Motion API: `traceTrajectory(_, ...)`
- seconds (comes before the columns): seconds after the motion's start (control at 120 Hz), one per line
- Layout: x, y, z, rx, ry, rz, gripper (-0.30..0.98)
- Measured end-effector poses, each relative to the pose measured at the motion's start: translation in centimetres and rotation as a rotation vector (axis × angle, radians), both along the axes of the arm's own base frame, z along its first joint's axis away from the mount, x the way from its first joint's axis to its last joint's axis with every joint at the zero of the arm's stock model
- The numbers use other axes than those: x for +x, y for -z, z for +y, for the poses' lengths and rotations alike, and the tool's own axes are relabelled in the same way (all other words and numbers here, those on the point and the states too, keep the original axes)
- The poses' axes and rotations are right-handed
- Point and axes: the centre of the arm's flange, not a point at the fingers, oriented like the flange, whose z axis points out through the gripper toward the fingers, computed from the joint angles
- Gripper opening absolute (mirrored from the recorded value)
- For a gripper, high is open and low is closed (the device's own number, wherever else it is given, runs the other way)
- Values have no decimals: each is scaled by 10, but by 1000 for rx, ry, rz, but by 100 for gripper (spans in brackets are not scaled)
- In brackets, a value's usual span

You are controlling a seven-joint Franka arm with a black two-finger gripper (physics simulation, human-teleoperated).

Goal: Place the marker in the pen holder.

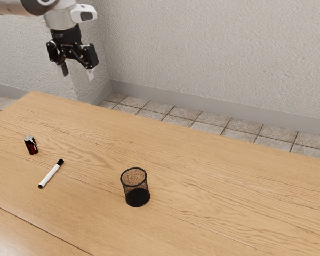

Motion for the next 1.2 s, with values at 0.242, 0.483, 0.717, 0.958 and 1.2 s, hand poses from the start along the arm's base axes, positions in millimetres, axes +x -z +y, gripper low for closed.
traceTrajectory(0.242, -14, -12, 2, -1, 0, -1, 69)
traceTrajectory(0.483, -111, 129, 45, -38, -70, 157, 69)
traceTrajectory(0.717, -143, 228, 67, -54, -117, 171, 69)
traceTrajectory(0.958, -117, 271, 106, -10, -137, 97, 69)
traceTrajectory(1.2, -95, 304, 171, 56, -122, 76, 69)
